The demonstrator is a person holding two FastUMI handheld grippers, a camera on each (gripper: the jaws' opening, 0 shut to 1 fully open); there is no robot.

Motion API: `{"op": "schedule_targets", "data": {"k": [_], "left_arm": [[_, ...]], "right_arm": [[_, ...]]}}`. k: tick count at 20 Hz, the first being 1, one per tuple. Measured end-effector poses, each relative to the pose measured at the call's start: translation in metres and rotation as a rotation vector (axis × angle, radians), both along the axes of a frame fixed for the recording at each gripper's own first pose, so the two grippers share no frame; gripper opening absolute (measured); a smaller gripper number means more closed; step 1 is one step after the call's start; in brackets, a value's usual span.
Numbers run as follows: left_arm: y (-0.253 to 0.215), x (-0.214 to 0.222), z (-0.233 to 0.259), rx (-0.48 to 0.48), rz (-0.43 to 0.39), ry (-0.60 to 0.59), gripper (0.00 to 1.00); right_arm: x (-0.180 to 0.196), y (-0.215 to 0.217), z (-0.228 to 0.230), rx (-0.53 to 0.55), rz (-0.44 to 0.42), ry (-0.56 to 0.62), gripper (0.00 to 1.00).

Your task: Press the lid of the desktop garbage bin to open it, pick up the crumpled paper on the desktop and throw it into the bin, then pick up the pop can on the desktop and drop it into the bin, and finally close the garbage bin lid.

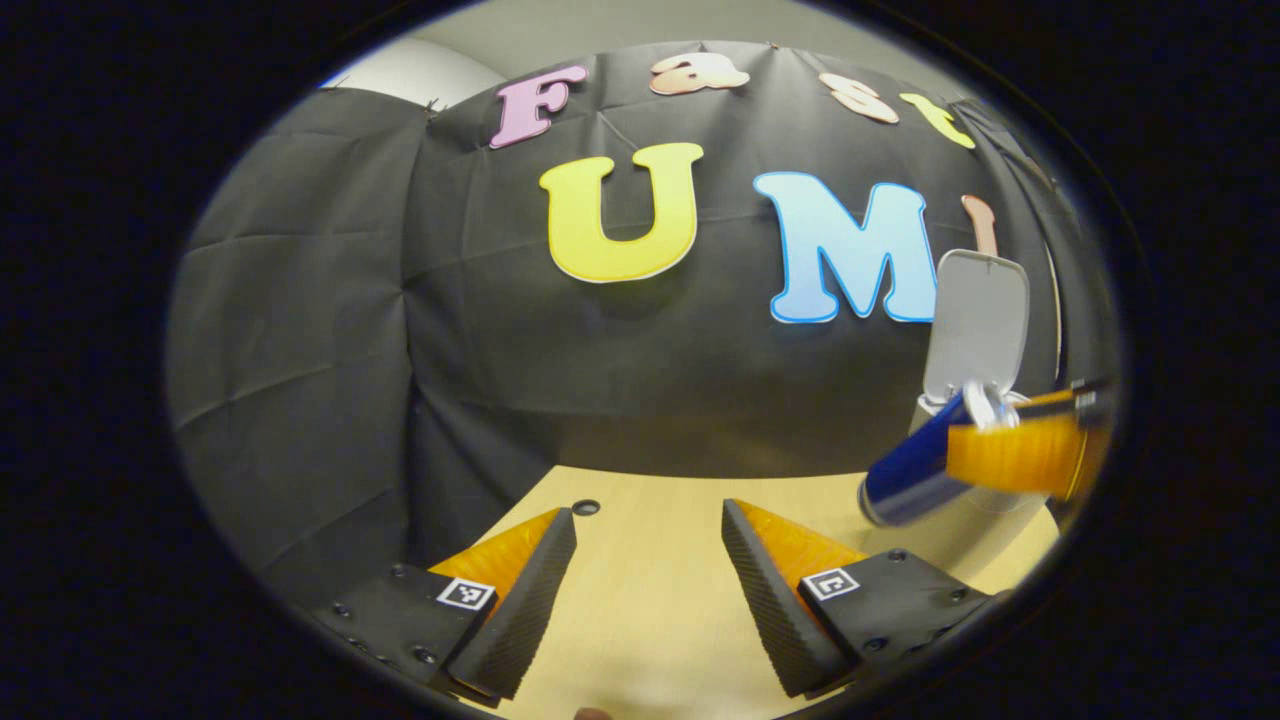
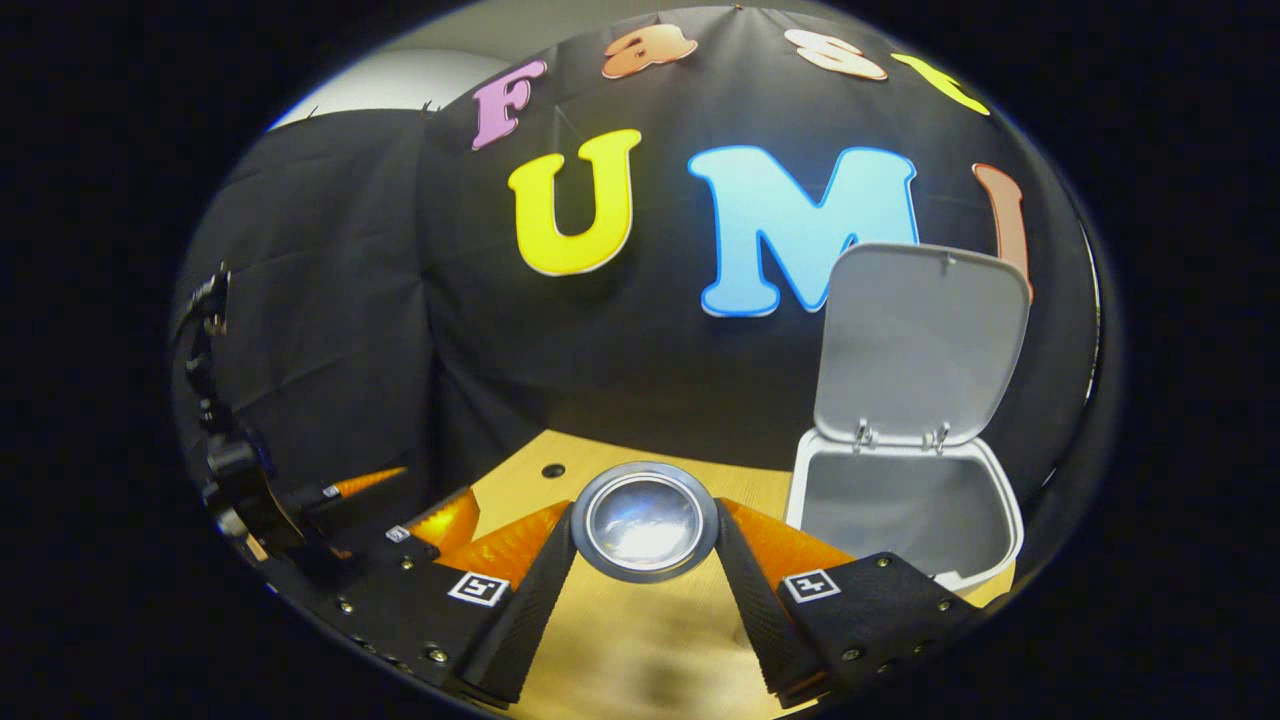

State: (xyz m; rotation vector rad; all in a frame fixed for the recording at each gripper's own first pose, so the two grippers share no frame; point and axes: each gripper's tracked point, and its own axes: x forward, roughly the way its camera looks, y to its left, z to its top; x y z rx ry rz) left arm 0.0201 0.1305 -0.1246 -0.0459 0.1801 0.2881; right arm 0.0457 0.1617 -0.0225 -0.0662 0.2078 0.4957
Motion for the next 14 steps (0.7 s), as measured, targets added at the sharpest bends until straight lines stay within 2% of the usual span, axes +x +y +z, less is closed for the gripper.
{"op": "schedule_targets", "data": {"k": [5,9,14], "left_arm": [[-0.009,0.006,-0.001,0.002,-0.024,0.001,1.0],[-0.012,0.007,-0.002,-0.001,-0.032,0.004,1.0],[-0.01,0.006,-0.002,0.003,-0.028,0.006,1.0]], "right_arm": [[0.019,-0.03,0.051,0.05,-0.078,-0.097,0.84],[0.031,-0.069,0.063,0.054,-0.175,-0.13,0.84],[0.048,-0.13,0.05,0.005,-0.296,-0.08,0.84]]}}
